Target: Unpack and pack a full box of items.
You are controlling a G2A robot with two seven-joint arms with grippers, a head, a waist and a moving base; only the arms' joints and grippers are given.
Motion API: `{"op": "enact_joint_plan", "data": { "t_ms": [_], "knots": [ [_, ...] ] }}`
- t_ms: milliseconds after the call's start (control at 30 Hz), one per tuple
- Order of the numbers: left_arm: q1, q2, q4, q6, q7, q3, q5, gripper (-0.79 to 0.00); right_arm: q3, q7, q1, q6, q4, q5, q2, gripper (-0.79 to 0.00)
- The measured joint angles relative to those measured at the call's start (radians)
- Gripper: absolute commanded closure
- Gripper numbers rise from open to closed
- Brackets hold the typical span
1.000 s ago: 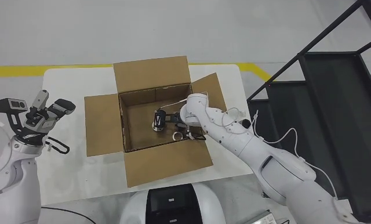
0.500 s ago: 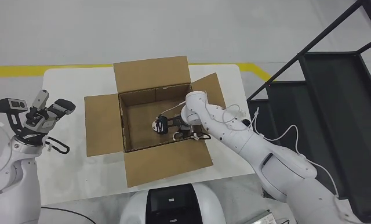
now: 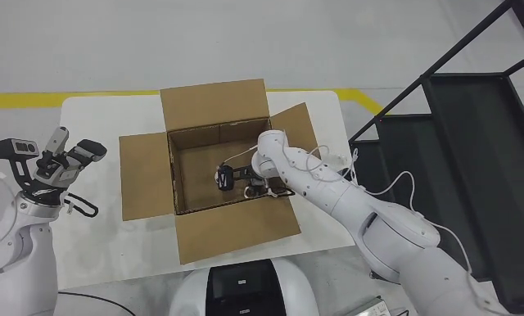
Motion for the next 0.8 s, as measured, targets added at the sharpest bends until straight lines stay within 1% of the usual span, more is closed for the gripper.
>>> {"op": "enact_joint_plan", "data": {
  "t_ms": [233,500,533,567,800],
  "knots": [
    [0.000,0.000,0.000,0.000,0.000,0.000,0.000,-0.785,0.006,-0.023,0.014,0.015,0.015,-0.011,-0.005,0.000],
    [0.000,0.000,0.000,0.000,0.000,0.000,0.000,-0.785,0.046,-0.022,0.022,0.028,-0.029,-0.028,0.013,0.000],
    [0.000,0.000,0.000,0.000,0.000,0.000,0.000,-0.785,0.050,-0.020,0.020,0.030,-0.034,-0.031,0.015,-0.468],
    [0.000,0.000,0.000,0.000,0.000,0.000,0.000,-0.785,0.054,-0.017,0.018,0.032,-0.038,-0.033,0.017,-0.785],
    [0.000,0.000,0.000,0.000,0.000,0.000,0.000,-0.785,0.059,-0.005,-0.004,0.022,-0.061,-0.041,0.025,-0.785]
  ]
}}
